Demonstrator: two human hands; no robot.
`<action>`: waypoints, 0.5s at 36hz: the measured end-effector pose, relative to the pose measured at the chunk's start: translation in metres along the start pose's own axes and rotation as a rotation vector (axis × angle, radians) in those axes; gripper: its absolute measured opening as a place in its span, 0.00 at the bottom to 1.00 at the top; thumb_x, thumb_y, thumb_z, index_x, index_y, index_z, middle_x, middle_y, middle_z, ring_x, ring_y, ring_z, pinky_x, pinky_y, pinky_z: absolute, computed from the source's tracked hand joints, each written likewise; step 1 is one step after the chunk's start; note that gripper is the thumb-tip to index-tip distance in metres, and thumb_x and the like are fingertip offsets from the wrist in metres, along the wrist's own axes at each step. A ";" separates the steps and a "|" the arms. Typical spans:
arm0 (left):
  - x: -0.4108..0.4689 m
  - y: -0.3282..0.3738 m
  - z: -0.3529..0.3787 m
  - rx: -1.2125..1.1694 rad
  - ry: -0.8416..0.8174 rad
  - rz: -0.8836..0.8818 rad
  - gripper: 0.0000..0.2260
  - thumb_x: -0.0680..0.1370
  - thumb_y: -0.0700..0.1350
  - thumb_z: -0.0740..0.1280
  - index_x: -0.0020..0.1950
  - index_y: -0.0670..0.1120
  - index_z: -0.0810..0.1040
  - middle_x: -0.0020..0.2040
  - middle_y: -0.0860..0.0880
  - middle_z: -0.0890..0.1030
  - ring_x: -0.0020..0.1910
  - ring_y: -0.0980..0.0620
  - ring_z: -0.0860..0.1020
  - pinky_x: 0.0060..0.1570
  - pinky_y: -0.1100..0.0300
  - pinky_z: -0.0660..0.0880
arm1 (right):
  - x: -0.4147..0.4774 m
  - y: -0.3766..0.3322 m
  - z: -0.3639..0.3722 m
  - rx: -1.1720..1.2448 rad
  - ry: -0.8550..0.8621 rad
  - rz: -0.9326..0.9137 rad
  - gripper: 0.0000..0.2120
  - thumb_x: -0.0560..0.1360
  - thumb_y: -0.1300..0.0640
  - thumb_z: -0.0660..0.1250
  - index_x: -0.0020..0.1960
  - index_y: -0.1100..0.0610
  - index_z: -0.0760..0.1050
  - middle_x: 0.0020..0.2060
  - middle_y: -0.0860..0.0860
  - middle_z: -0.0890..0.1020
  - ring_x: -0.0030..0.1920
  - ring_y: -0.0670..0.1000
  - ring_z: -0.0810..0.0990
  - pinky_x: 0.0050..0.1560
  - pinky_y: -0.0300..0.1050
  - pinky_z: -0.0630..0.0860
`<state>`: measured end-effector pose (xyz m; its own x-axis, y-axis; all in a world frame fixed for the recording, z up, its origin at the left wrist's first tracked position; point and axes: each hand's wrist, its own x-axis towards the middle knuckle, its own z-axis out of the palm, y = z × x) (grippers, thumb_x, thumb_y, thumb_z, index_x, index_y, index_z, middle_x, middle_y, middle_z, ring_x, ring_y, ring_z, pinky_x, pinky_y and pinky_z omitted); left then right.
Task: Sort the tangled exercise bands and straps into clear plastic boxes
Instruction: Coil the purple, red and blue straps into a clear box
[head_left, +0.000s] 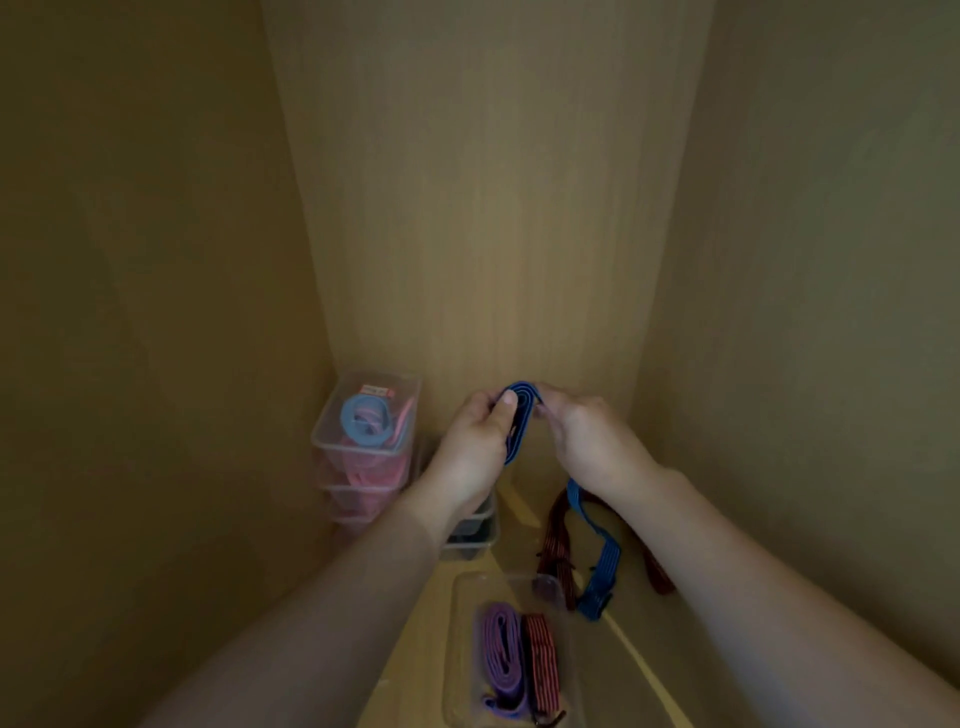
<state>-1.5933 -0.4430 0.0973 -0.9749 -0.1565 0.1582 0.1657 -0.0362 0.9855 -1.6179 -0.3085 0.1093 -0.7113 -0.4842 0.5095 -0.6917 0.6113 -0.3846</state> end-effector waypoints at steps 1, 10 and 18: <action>0.001 0.001 0.003 -0.036 0.011 -0.002 0.09 0.84 0.46 0.57 0.55 0.45 0.75 0.53 0.43 0.80 0.54 0.48 0.77 0.59 0.50 0.72 | 0.001 -0.001 0.002 0.000 0.007 0.016 0.17 0.79 0.67 0.59 0.66 0.57 0.72 0.49 0.57 0.81 0.49 0.55 0.80 0.48 0.45 0.75; 0.019 0.006 0.008 -0.357 0.032 -0.075 0.07 0.84 0.41 0.54 0.51 0.42 0.70 0.45 0.43 0.74 0.48 0.47 0.73 0.56 0.48 0.69 | -0.006 0.006 0.016 0.080 -0.083 -0.015 0.26 0.79 0.68 0.58 0.75 0.55 0.62 0.64 0.55 0.76 0.63 0.53 0.75 0.64 0.47 0.72; 0.026 0.003 0.014 -0.461 -0.013 -0.075 0.09 0.84 0.42 0.55 0.60 0.38 0.68 0.47 0.42 0.74 0.48 0.48 0.75 0.54 0.53 0.72 | -0.004 0.015 0.011 -0.007 -0.110 -0.037 0.31 0.78 0.55 0.65 0.76 0.54 0.57 0.69 0.51 0.71 0.66 0.49 0.72 0.65 0.42 0.70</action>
<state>-1.6202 -0.4337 0.1052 -0.9881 -0.1240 0.0913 0.1404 -0.4824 0.8646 -1.6273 -0.3044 0.0926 -0.6952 -0.5717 0.4358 -0.7169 0.5960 -0.3617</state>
